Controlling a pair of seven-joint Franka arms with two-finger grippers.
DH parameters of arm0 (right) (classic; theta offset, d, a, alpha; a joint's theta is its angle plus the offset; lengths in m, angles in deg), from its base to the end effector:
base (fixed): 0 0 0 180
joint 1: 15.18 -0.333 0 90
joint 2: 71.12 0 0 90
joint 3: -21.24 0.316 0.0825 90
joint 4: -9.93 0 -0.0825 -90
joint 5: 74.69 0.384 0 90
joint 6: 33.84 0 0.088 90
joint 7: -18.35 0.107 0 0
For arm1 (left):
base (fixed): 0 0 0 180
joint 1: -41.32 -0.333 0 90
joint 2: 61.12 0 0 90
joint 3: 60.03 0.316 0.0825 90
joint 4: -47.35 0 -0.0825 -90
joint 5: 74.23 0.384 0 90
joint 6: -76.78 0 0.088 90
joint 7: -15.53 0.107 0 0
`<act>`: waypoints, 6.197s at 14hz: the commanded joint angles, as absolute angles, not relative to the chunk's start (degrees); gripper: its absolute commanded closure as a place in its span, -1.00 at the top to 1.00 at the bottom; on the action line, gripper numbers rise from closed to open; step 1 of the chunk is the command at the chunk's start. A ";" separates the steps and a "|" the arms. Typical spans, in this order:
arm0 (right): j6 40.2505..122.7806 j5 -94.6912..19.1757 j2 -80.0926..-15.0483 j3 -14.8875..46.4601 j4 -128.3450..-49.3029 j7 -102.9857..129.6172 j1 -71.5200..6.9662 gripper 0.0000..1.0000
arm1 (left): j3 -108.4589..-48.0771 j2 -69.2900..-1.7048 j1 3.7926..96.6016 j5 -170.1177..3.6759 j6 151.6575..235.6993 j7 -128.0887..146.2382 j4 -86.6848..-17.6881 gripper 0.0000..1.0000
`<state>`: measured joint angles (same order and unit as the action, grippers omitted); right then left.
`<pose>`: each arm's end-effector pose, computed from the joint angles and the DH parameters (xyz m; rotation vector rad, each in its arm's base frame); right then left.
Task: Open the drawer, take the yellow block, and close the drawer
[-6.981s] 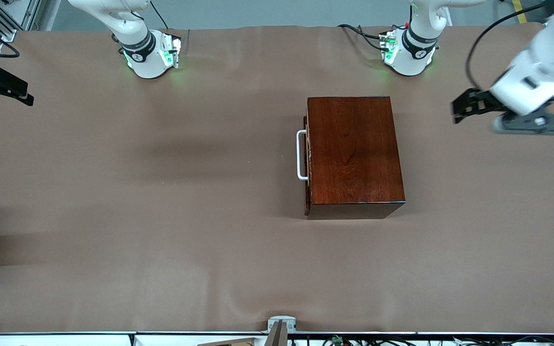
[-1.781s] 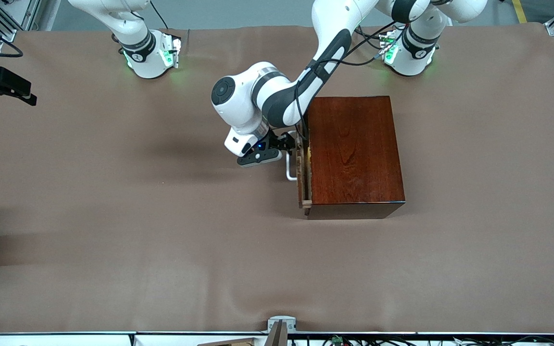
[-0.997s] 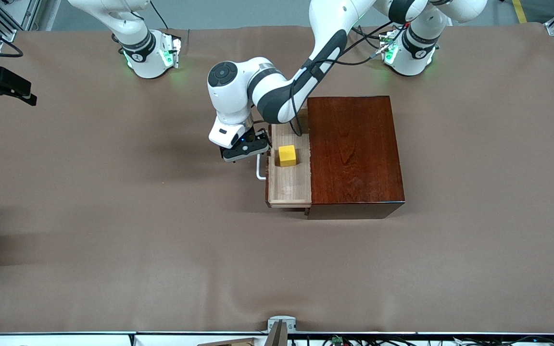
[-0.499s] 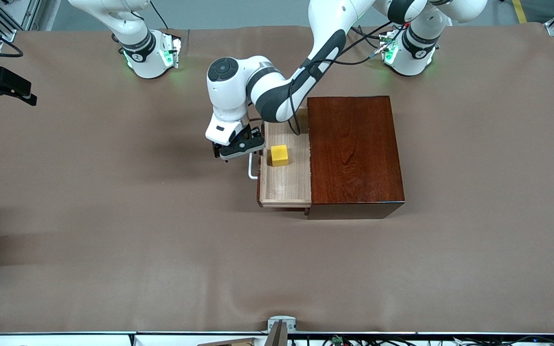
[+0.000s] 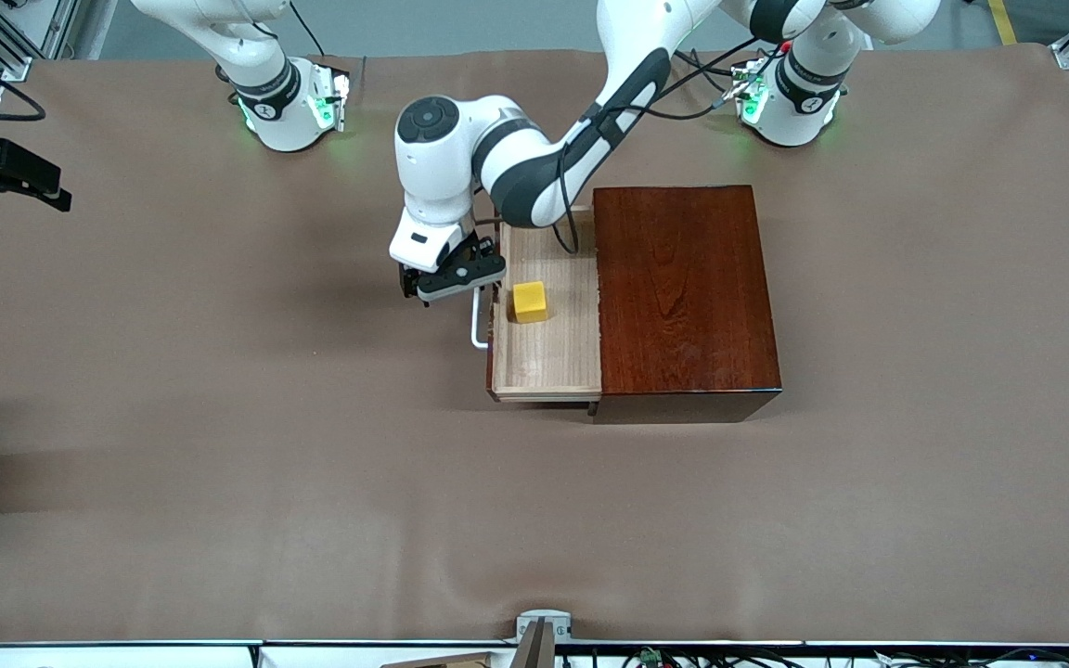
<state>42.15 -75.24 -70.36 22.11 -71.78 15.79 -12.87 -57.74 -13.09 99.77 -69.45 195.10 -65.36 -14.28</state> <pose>0.5317 -0.0146 0.6637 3.1312 0.0278 -0.1777 0.4307 -0.6535 0.3396 2.9749 0.5754 0.2327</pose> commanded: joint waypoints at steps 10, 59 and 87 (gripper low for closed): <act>45.26 -80.49 -67.78 22.20 -71.45 15.80 -11.75 1.00 | -57.92 -34.65 87.31 -69.22 167.68 -52.08 -15.14 1.00; 77.32 -60.80 -42.48 22.47 -71.54 132.95 -51.47 1.00 | -68.12 -64.20 40.00 -70.01 163.88 5.42 -41.60 1.00; 76.74 -66.87 -35.44 22.38 -68.04 141.31 -56.50 -1.00 | -67.85 -63.05 40.18 -69.40 166.16 5.24 -41.60 1.00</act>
<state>79.95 -66.80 -34.81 21.92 -70.94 140.57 -58.70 -67.23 -62.52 40.87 -69.43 165.25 4.24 -40.94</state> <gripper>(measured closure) 0.445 0.000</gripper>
